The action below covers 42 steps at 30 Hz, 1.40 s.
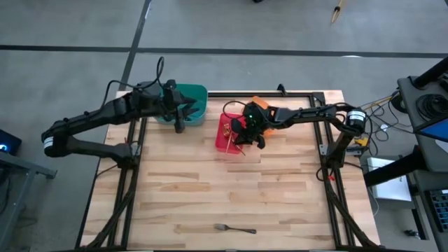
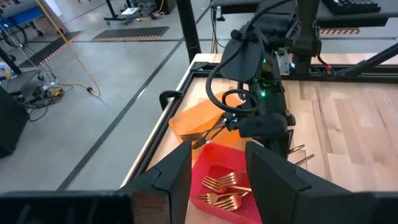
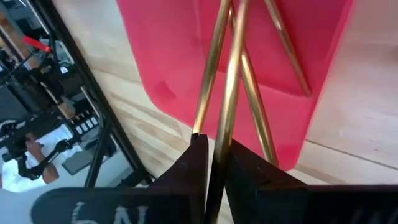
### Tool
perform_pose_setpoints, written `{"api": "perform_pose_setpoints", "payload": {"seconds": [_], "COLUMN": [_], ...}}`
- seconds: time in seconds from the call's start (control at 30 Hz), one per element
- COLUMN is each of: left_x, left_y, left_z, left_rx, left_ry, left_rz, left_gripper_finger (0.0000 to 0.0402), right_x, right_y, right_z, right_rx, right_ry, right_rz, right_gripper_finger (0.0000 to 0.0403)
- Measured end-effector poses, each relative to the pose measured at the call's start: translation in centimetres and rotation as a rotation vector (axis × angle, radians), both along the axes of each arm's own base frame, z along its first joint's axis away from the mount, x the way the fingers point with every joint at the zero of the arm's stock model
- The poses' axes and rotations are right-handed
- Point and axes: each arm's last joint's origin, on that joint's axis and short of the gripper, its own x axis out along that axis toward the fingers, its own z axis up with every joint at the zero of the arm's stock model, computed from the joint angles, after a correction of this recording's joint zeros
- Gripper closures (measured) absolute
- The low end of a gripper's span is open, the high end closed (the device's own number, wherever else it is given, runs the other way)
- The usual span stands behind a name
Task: Sort silverware by color (type)
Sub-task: Put the golden fork into the red bin, then put the black fork into the orange bin
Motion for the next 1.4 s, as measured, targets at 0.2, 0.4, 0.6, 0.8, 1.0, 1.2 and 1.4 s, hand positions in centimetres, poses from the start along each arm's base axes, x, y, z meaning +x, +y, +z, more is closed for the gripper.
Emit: {"api": "perform_pose_setpoints", "payload": {"seconds": [0.2,0.4,0.6,0.8,1.0,1.2,1.4], "left_x": [0.7,1.3,1.3,1.2,1.2,1.2,1.0], "left_y": [0.3,0.5,0.7,0.8,0.8,0.8,1.1], "left_z": [-0.3,-0.3,-0.2,0.0,-0.1,-0.1,-0.1], "left_rx": [-0.003,-0.003,0.012,0.026,0.016,0.016,-0.030], "left_ry": [0.004,-0.024,-0.032,-0.032,-0.030,-0.030,-0.046], "left_rz": [0.001,0.005,0.063,0.103,0.108,0.110,0.151], "left_gripper_finger": [0.0271,0.0271,0.0271,0.0271,0.0271,0.0271,0.0271], "right_x": [0.0,0.2,0.3,0.0,-0.1,0.4,0.8], "right_y": [-1.1,-2.3,-2.8,-2.7,-3.1,-4.2,-5.9], "right_z": [0.5,1.7,2.3,2.6,4.2,6.7,10.2], "right_rx": [-0.044,-0.101,-0.114,-0.110,-0.141,-0.226,-0.386], "right_ry": [-0.018,-0.066,-0.083,-0.042,-0.023,-0.072,-0.161], "right_rz": [-0.023,-0.015,0.006,0.092,0.125,0.130,0.110], "right_gripper_finger": [0.0345,0.0305,0.0258,0.0224,0.0216,0.0216,0.0216]}}
